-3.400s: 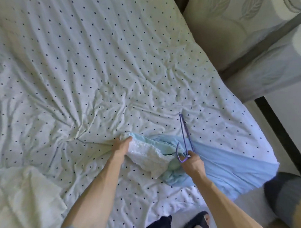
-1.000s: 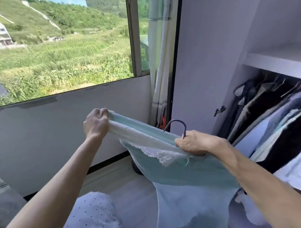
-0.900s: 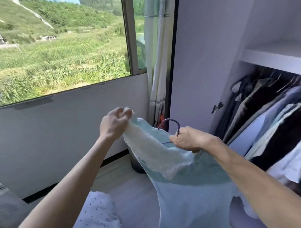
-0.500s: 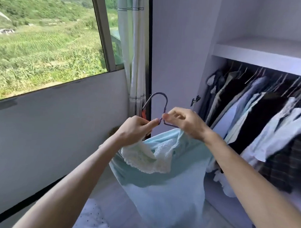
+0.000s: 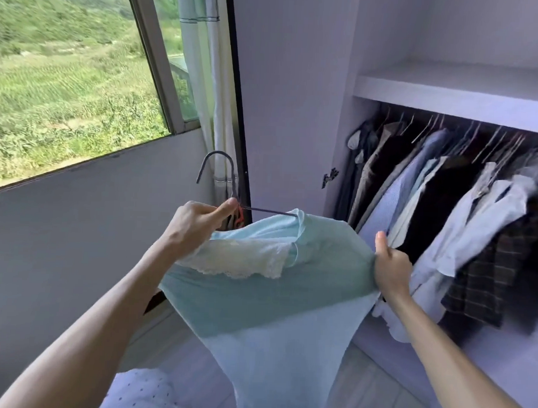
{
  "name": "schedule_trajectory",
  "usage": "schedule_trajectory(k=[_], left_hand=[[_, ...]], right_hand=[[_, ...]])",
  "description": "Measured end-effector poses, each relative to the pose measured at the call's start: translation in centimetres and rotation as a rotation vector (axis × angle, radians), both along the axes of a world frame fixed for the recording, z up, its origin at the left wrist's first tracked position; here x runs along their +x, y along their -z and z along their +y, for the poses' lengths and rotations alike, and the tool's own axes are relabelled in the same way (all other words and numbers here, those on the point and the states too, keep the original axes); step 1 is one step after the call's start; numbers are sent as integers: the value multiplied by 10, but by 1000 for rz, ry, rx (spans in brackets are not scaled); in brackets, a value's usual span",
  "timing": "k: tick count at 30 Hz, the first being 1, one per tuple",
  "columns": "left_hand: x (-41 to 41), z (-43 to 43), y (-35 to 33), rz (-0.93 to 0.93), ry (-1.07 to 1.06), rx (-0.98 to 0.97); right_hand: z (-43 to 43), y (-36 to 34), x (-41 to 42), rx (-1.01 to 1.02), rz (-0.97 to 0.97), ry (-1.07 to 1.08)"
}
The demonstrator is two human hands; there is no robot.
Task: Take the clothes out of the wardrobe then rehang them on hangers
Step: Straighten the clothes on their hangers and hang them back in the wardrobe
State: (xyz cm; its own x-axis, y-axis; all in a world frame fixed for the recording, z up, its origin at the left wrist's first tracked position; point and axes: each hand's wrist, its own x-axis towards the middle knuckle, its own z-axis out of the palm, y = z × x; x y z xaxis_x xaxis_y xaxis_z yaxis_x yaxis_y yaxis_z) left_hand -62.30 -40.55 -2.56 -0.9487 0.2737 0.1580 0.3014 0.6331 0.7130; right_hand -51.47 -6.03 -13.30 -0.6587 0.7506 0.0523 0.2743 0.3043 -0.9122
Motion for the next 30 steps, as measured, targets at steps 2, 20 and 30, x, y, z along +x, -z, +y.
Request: schedule_trajectory(k=[2, 20, 30], left_hand=[[0, 2, 3, 14, -8, 10], [2, 25, -9, 140, 39, -168], [-4, 90, 39, -189, 264, -162]], right_hand=[[4, 12, 0, -2, -86, -5], [-56, -41, -45, 618, 193, -558], [-27, -22, 19, 591, -243, -724]])
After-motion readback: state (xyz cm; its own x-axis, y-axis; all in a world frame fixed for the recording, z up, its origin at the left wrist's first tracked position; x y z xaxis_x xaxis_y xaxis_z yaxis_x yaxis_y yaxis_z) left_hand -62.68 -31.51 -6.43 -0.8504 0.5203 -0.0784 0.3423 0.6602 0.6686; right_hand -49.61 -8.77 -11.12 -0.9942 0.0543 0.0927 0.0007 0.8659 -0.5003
